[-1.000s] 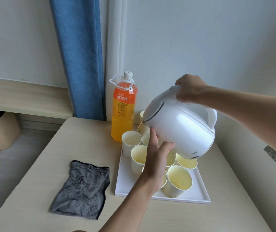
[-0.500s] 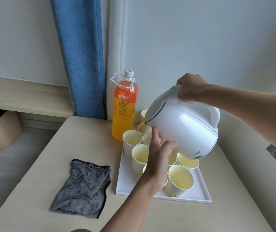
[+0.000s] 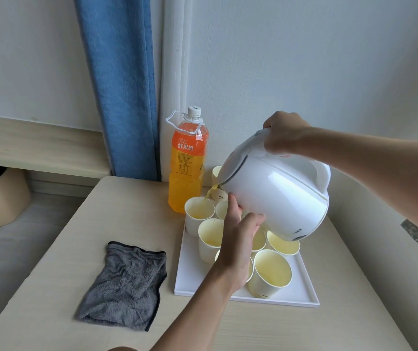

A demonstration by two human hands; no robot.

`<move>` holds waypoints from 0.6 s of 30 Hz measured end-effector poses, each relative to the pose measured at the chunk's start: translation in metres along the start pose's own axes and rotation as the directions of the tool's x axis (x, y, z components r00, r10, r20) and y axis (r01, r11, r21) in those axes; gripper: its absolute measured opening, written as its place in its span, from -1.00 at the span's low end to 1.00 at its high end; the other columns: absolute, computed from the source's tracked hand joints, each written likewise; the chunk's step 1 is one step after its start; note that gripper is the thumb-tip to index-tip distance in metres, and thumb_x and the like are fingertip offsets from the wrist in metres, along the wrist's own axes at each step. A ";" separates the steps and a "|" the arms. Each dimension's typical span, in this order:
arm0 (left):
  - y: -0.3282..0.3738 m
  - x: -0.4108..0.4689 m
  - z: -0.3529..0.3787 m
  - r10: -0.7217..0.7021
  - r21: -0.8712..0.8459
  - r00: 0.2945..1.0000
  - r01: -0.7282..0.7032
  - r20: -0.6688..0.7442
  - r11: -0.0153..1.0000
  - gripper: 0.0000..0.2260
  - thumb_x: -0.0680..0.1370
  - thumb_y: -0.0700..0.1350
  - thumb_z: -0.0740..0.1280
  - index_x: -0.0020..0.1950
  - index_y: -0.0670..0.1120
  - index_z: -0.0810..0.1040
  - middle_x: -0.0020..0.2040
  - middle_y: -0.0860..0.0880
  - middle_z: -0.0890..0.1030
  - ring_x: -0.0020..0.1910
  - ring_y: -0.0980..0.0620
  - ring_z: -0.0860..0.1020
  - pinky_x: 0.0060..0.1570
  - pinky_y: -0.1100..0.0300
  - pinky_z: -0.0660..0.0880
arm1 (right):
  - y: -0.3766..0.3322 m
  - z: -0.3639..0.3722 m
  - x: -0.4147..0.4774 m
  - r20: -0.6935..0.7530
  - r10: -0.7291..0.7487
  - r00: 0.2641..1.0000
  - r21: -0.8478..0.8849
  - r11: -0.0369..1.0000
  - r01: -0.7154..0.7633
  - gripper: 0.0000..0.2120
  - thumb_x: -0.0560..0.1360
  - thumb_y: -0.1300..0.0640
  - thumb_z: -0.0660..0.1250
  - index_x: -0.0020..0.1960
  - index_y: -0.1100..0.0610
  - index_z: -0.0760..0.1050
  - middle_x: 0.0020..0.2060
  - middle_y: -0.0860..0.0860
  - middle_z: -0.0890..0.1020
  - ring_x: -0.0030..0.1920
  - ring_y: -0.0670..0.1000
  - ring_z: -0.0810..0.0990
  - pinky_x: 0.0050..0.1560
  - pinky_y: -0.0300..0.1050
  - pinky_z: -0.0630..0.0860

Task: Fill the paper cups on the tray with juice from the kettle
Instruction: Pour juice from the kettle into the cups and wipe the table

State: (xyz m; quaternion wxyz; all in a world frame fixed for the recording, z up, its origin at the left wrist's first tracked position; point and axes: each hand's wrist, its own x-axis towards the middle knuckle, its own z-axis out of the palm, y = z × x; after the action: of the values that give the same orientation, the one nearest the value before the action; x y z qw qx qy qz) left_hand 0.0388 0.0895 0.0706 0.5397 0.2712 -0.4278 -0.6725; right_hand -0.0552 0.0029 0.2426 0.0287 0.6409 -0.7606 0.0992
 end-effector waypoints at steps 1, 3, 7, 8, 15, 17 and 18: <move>0.000 0.000 0.000 0.002 -0.002 1.000 -0.002 -0.001 1.000 -0.37 0.44 -0.16 0.28 0.50 0.18 0.36 0.33 -0.02 0.62 0.35 0.04 0.57 0.24 0.24 0.47 | -0.001 0.000 0.000 -0.004 -0.001 1.000 0.000 1.000 0.001 -0.76 0.30 0.44 0.14 -0.18 0.20 0.50 -0.33 0.09 0.45 -0.38 0.06 0.37 -0.44 -0.24 0.25; 0.000 0.000 0.000 0.004 -0.010 1.000 -0.004 -0.004 1.000 -0.39 0.43 -0.17 0.28 0.47 0.20 0.38 0.33 -0.03 0.62 0.35 0.04 0.57 0.25 0.23 0.47 | -0.001 0.001 0.001 -0.009 -0.004 1.000 -0.001 1.000 0.004 -0.76 0.32 0.43 0.14 -0.18 0.20 0.51 -0.33 0.08 0.45 -0.38 0.06 0.37 -0.43 -0.23 0.25; 0.000 -0.001 0.000 -0.009 -0.024 1.000 0.009 -0.008 1.000 -0.40 0.43 -0.16 0.28 0.44 0.23 0.39 0.32 0.01 0.64 0.34 0.08 0.58 0.27 0.20 0.45 | -0.003 0.002 0.002 -0.007 0.001 1.000 -0.008 1.000 -0.001 -0.71 0.32 0.42 0.16 -0.09 0.22 0.57 -0.30 0.09 0.47 -0.37 0.06 0.40 -0.41 -0.25 0.30; 0.000 -0.001 0.000 -0.008 -0.024 1.000 0.008 -0.006 1.000 -0.39 0.43 -0.16 0.28 0.46 0.20 0.38 0.32 0.02 0.63 0.35 0.07 0.57 0.29 0.18 0.44 | -0.003 0.002 0.002 -0.005 0.004 1.000 -0.010 1.000 -0.004 -0.70 0.32 0.42 0.16 -0.07 0.22 0.57 -0.29 0.09 0.48 -0.37 0.06 0.41 -0.41 -0.24 0.30; 0.002 -0.002 -0.002 -0.011 -0.019 1.000 0.011 0.003 1.000 -0.36 0.44 -0.16 0.28 0.53 0.12 0.34 0.37 -0.02 0.61 0.39 0.04 0.55 0.45 0.05 0.40 | -0.007 0.003 0.001 0.012 -0.003 1.000 -0.033 0.999 0.004 -0.70 0.33 0.39 0.18 -0.02 0.21 0.56 -0.27 0.10 0.48 -0.35 0.06 0.43 -0.42 -0.21 0.32; 0.003 -0.003 -0.001 -0.014 -0.021 1.000 0.014 0.001 1.000 -0.35 0.43 -0.16 0.28 0.54 0.11 0.33 0.38 -0.02 0.60 0.40 0.04 0.55 0.48 0.03 0.39 | -0.007 0.003 0.001 0.009 -0.007 1.000 -0.032 0.999 0.008 -0.72 0.35 0.38 0.19 -0.02 0.20 0.56 -0.27 0.10 0.48 -0.35 0.06 0.43 -0.42 -0.21 0.31; 0.003 -0.003 -0.001 -0.015 -0.020 1.000 0.015 -0.002 1.000 -0.35 0.43 -0.16 0.28 0.54 0.11 0.34 0.38 -0.03 0.60 0.40 0.04 0.55 0.48 0.03 0.38 | -0.008 0.002 0.001 0.007 -0.010 1.000 -0.034 0.999 0.010 -0.72 0.35 0.38 0.19 -0.02 0.20 0.56 -0.28 0.10 0.47 -0.35 0.06 0.42 -0.42 -0.21 0.30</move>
State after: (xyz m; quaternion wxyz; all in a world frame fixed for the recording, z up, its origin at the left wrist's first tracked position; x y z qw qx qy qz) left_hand 0.0417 0.0918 0.0730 0.5375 0.2695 -0.4184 -0.6807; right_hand -0.0477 0.0002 0.2414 0.0373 0.6444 -0.7591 0.0840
